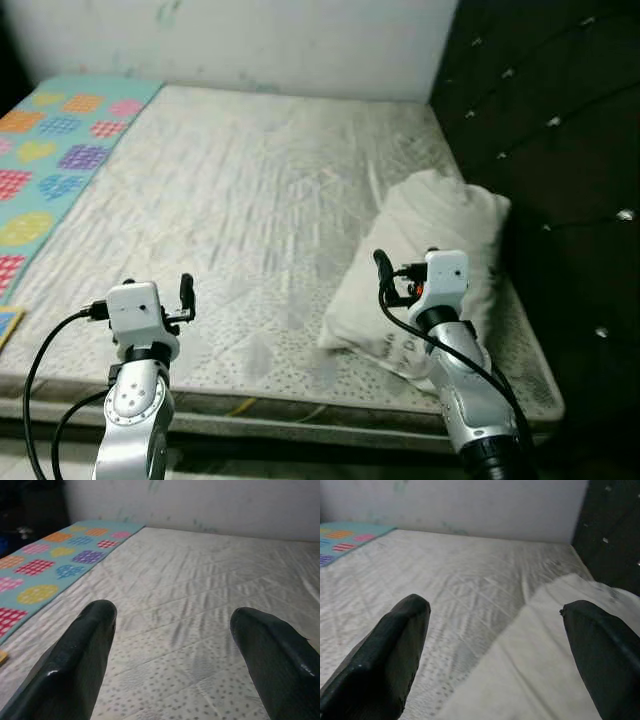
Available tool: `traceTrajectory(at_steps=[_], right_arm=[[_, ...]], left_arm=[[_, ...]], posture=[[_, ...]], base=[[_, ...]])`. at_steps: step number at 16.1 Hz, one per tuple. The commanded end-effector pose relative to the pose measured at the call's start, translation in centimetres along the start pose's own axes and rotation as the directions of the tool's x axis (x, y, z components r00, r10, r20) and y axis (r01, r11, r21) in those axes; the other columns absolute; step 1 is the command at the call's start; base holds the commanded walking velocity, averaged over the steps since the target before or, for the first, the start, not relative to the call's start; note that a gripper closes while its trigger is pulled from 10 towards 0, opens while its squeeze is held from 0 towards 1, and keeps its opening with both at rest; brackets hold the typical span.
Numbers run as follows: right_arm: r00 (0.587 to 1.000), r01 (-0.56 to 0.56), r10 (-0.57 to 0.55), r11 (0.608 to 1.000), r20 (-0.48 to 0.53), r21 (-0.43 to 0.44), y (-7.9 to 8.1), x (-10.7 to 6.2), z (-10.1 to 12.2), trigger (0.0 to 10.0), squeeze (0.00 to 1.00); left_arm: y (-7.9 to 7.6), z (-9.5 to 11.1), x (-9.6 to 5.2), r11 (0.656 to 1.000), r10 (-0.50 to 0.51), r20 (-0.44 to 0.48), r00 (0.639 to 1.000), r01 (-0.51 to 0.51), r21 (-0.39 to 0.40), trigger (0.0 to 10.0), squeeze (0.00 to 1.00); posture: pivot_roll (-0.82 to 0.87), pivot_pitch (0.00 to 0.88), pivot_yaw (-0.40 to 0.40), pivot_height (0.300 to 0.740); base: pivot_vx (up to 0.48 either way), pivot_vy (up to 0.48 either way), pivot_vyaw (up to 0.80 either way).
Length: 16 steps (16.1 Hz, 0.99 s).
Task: Clean up the room
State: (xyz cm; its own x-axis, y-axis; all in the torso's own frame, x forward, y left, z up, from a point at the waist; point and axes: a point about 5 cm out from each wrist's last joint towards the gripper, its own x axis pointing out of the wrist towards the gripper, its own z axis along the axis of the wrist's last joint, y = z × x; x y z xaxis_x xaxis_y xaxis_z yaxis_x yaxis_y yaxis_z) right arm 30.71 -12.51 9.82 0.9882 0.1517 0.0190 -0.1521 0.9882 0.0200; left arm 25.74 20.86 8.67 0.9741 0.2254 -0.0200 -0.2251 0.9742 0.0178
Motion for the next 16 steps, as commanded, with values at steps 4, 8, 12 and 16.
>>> traceTrajectory(at_steps=[4, 8, 12, 16], right_arm=[[0.999, 0.026, -0.026, 1.0, -0.03, -0.008, -0.6, 0.0, -0.3, 10.0, 0.0], [1.0, 0.016, -0.016, 1.0, -0.016, -0.022, -0.6, 0.3, 0.2, 10.0, 0.0], [1.0, 0.024, -0.024, 0.999, -0.014, -0.023, -1.1, 0.4, 0.2, 10.0, 0.0], [0.999, 0.027, -0.027, 0.999, -0.02, -0.022, -1.1, 0.1, 0.0, 10.0, 0.0]], left_arm=[[0.3, -0.3, 0.1, 1.0, 0.01, -0.014, 1.0, -0.01, -0.026, 10.0, 0.0], [-0.4, -0.2, 0.3, 0.999, -0.026, -0.015, 1.0, 0.026, -0.029, 10.0, 0.0], [-0.8, -0.3, 0.0, 0.997, -0.061, -0.028, 0.998, 0.06, -0.04, 10.0, 0.0], [-0.8, -0.3, -0.2, 0.995, -0.08, -0.035, 0.996, 0.077, -0.06, 10.0, 0.0]], posture=[[-0.07, 0.048, -0.037, 0.74], [-0.07, 0.035, -0.034, 0.74], [-0.07, 0.038, -0.029, 0.74], [-0.08, 0.049, -0.023, 0.74]], base=[[0.0, 0.0, -0.2], [0.0, 0.0, -0.8], [0.0, 0.0, -0.77], [0.0, 0.0, -0.31]])
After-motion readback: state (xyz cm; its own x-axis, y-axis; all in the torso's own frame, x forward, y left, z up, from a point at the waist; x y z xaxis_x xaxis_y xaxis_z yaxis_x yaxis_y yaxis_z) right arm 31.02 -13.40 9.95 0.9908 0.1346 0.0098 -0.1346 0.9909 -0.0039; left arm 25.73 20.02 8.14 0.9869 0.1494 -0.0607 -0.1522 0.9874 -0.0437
